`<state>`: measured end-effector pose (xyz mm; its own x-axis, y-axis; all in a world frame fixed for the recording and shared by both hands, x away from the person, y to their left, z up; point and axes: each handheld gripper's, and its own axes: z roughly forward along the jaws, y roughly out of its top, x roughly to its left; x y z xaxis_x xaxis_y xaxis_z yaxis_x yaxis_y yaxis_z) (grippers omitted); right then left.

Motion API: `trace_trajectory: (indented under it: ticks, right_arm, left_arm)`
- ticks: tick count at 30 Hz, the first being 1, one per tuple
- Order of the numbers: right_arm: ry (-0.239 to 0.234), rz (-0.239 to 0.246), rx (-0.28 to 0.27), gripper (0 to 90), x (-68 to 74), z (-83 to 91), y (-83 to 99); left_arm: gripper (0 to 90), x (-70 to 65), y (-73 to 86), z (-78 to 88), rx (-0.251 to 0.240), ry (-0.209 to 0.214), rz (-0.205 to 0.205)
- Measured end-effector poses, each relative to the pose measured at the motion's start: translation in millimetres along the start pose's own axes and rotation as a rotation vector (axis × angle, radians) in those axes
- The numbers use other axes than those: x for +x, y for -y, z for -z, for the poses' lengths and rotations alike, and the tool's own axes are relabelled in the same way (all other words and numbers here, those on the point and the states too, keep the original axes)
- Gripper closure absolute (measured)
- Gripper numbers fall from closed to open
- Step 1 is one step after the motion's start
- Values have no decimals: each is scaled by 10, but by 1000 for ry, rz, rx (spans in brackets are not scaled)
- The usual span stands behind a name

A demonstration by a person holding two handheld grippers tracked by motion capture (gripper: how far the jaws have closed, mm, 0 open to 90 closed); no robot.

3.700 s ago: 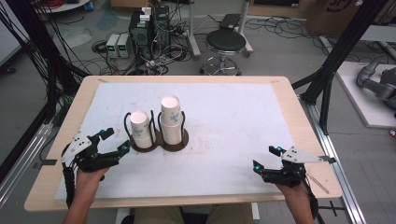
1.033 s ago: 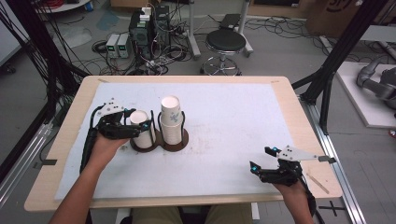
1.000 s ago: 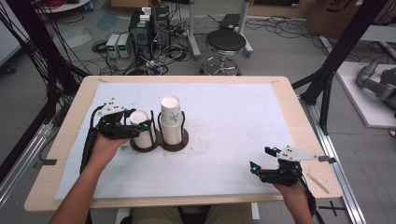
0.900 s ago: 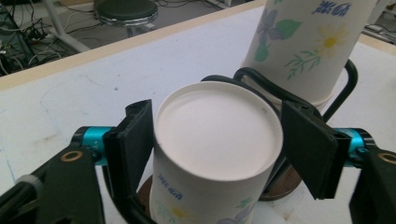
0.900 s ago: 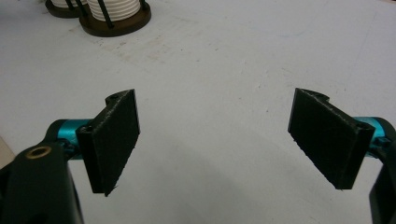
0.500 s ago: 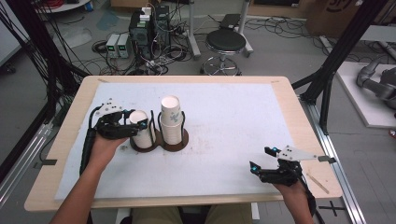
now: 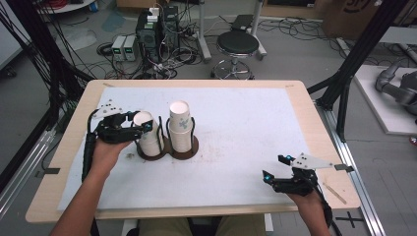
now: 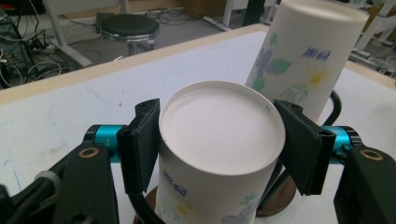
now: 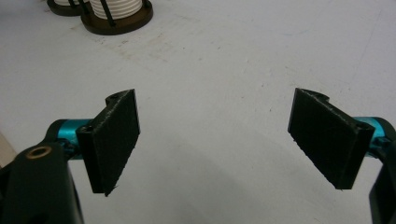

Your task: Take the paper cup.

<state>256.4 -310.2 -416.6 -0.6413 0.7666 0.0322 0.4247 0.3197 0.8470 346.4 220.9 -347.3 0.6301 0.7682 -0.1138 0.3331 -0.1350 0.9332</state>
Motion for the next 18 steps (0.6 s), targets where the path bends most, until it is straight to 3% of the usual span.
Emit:
trace_trajectory:
  ticks: [8, 9, 18]
  right_arm:
    - [-3, -1, -2, 171, -4, 0, 2]
    - [-4, -1, -2, 171, -5, -1, 2]
    - [-9, -2, -5, 171, 1, -20, -10]
  left_arm:
    - [357, 5, -178, 149, -68, 6, 21]
    - [358, 0, -216, 186, -94, 7, 29]
    - [360, -16, -391, 405, -160, 5, 22]
